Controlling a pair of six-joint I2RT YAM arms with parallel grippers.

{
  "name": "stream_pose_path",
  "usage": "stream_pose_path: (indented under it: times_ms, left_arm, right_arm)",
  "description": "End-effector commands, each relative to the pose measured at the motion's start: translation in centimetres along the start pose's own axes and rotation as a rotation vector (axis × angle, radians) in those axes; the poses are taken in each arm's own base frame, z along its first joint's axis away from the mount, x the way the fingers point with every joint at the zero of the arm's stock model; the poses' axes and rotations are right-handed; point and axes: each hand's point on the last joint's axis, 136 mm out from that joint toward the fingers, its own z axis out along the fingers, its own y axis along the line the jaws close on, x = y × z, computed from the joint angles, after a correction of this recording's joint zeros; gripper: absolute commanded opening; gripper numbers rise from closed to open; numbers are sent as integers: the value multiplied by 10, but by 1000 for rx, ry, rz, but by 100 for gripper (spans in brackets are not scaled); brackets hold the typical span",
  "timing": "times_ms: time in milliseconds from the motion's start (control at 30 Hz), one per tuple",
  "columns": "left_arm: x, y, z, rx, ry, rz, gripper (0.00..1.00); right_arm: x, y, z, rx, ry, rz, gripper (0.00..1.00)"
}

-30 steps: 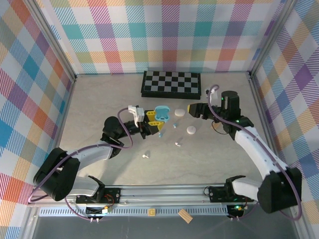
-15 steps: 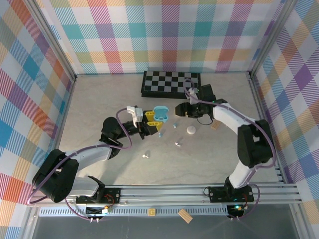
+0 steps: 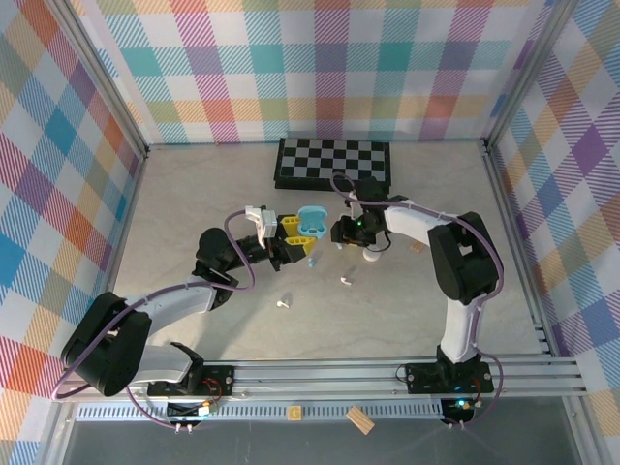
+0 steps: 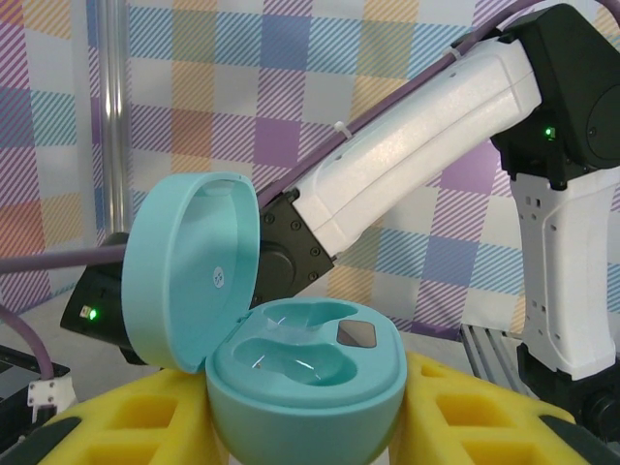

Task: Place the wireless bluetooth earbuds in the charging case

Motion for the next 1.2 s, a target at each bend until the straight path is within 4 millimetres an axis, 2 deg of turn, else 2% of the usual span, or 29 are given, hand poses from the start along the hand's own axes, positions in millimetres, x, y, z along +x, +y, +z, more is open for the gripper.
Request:
stream_pose_path:
  times_ms: [0,367,567,833,1167]
  left_arm:
    - [-11,-7,-4,28,-25,45,39]
    - [-9,-7,-5,22,-19,46,39]
    - [-10,-7,-5,17,-17,51,39]
    - [-16,-5,-13,-1,-28,61,39]
    - [-29,-19,-28,-32,-10,103,39]
  right_arm:
    - [-5,1,4,13,2,25,44]
    - [-16,7,12,4,1,-1,34]
    - [-19,7,10,29,1,-42,37]
    - [-20,16,-12,185,-74,-342,44]
    - [-19,11,-7,450,-52,-598,42]
